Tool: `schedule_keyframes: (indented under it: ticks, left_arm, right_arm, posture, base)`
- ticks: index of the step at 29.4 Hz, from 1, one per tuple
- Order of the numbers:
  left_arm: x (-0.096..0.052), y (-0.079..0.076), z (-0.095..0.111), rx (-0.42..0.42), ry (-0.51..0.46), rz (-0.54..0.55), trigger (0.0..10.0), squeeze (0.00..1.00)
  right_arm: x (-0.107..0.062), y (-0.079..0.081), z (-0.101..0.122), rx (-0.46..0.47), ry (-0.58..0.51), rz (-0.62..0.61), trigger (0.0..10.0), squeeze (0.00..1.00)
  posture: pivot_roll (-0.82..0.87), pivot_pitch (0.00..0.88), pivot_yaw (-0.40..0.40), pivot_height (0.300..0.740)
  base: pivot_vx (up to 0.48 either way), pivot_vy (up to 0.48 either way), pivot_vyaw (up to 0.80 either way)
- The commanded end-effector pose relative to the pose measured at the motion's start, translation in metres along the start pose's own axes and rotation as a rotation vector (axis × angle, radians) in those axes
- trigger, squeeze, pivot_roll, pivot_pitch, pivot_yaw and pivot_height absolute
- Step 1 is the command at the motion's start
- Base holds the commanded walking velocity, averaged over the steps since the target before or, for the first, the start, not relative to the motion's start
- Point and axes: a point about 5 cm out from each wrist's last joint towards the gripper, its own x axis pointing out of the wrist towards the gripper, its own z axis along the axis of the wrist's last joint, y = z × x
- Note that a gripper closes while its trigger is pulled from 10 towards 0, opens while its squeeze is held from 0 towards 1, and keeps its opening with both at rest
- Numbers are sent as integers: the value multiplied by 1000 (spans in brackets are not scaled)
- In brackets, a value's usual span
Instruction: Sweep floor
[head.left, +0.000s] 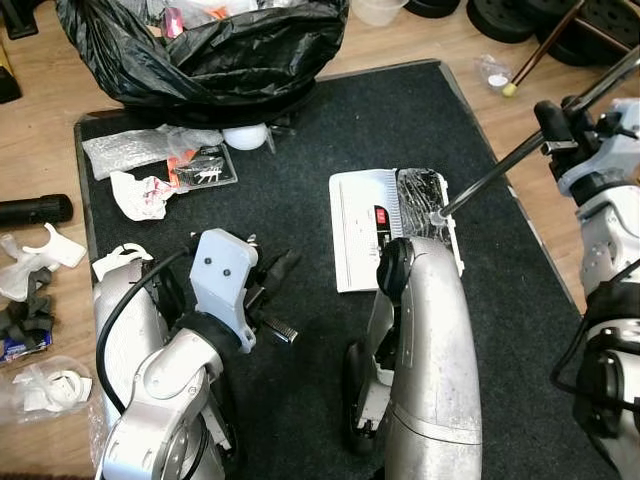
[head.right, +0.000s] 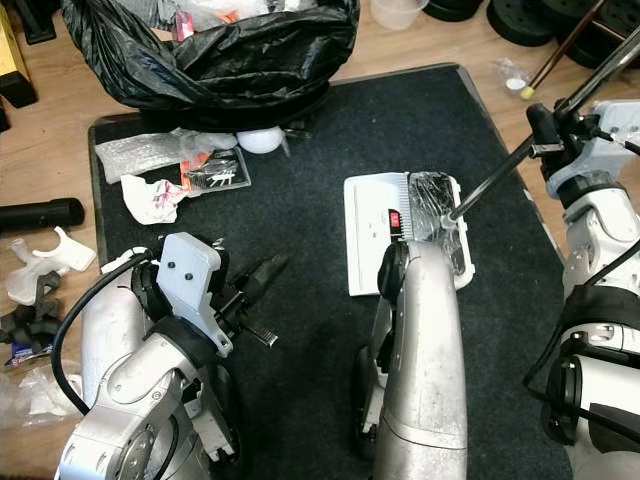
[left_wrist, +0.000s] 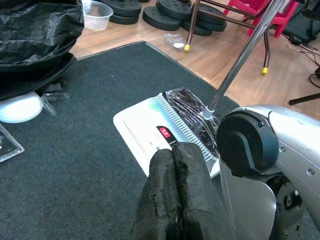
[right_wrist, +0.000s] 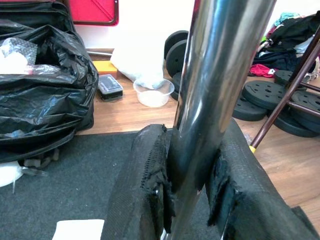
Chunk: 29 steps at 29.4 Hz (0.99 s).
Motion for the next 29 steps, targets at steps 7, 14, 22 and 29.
schedule_keyframes:
  ticks: [7, 14, 22, 29]
  left_arm:
    - [1, -1, -3, -8, 11, 21, 10000, 0]
    - [13, 7, -3, -8, -2, 34, 10000, 0]
    - [36, 31, -2, -22, -13, 109, 10000, 0]
    - [51, 39, -5, -7, -13, 123, 10000, 0]
  right_arm:
    - [-6, -12, -5, 114, -41, -136, 0, 0]
    - [-10, -28, 11, 222, -160, -255, 10000, 0]
    - [-15, -53, 36, 288, -285, -324, 10000, 0]
    - [-19, -68, 52, 263, -323, -362, 10000, 0]
  posture:
    - [-110, 320, -137, 330]
    - [-133, 289, -130, 340]
    - [-152, 236, -121, 370]
    - [-164, 176, -118, 400]
  base:
    - [0, 0, 0]
    - [0, 0, 0]
    - [0, 0, 0]
    - [0, 0, 0]
